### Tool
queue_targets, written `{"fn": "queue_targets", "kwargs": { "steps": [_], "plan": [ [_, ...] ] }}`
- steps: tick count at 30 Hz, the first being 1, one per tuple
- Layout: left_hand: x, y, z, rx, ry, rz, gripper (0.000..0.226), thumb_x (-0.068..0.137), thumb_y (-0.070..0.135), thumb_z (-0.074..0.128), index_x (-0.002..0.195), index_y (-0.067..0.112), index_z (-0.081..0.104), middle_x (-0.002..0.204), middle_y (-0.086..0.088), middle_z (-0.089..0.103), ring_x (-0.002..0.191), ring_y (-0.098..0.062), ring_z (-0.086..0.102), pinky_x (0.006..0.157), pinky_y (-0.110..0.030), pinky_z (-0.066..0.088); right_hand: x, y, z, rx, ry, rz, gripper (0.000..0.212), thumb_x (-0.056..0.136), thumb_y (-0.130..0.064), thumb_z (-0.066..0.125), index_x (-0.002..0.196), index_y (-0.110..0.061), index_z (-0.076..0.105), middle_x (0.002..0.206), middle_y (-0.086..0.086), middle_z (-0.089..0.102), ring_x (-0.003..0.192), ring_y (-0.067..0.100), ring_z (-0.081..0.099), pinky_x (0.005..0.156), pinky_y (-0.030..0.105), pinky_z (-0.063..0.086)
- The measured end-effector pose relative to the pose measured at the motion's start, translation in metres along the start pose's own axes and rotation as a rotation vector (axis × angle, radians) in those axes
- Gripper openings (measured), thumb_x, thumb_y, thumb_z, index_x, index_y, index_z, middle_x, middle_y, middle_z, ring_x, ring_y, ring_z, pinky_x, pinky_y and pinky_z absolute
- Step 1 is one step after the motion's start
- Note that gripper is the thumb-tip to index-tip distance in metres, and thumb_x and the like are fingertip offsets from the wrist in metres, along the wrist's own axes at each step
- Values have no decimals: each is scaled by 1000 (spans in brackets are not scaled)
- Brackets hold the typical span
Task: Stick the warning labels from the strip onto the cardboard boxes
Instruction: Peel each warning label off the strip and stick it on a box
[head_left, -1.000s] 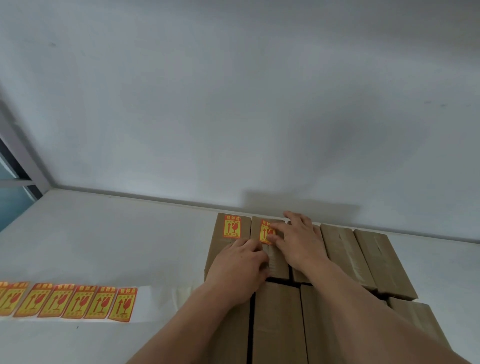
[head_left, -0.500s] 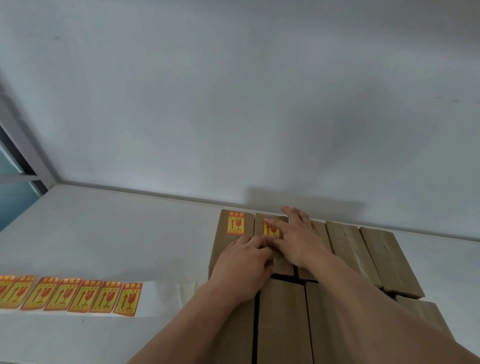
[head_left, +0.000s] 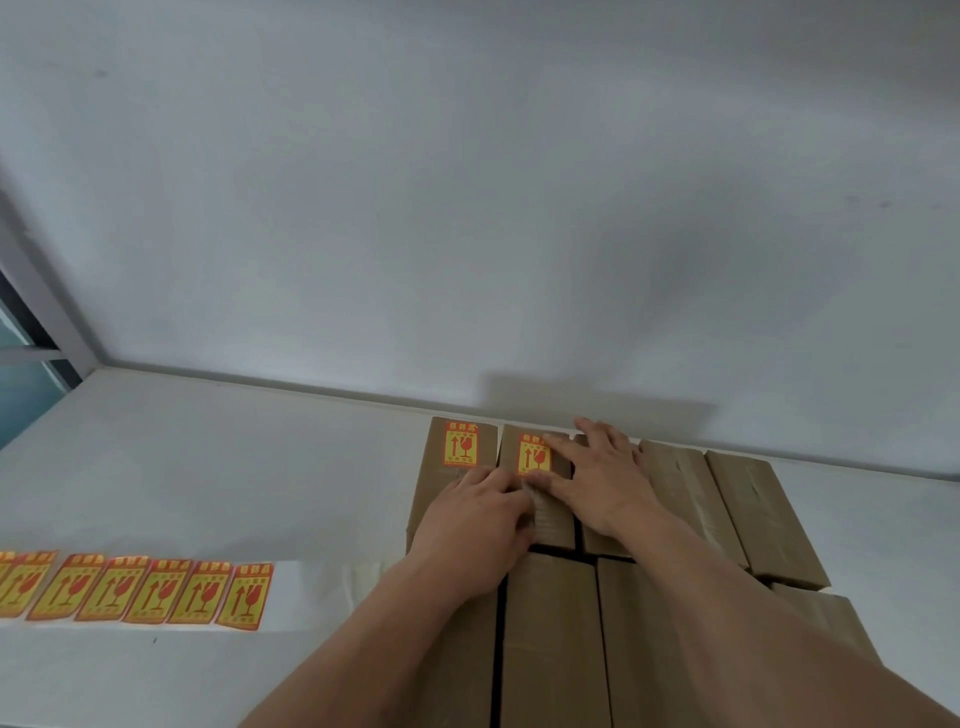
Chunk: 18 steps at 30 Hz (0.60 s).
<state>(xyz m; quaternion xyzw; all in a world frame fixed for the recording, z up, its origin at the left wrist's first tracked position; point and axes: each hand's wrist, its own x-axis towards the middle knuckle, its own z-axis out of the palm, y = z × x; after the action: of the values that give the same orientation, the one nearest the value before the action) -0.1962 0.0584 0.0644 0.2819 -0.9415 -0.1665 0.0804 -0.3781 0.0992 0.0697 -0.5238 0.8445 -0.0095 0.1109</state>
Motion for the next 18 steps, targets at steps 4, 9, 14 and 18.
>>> {"fn": "queue_targets", "kwargs": {
  "steps": [4,9,14,18],
  "plan": [
    [0,0,0,7,-9,5,34,97,43,44,126,29,57,129,9,48,123,-15,36,102,-35,37,0,-1,-2,-14,-13,5,74,81,-79,35,147,-46,25,161,-3,9,147,26,1,118,51,9],
    [-1,0,1,-1,-9,11,35,97,44,44,126,29,57,129,9,48,124,-15,36,103,-35,36,0,-5,-6,-31,13,-62,65,86,-72,39,145,-46,30,161,-4,10,147,24,1,117,48,10],
    [-6,-1,-3,10,26,47,35,99,42,40,125,27,58,127,7,50,122,-15,39,102,-32,35,-5,-13,-9,-20,-18,-71,59,92,-63,38,146,-42,30,159,-4,19,146,23,7,117,46,11],
    [-21,-13,-11,98,132,90,34,98,39,39,115,23,64,124,5,57,118,-18,47,100,-34,37,-15,-22,-11,-58,161,-180,44,96,-51,41,137,-38,47,151,-7,34,141,18,22,114,41,19]
  ]
}}
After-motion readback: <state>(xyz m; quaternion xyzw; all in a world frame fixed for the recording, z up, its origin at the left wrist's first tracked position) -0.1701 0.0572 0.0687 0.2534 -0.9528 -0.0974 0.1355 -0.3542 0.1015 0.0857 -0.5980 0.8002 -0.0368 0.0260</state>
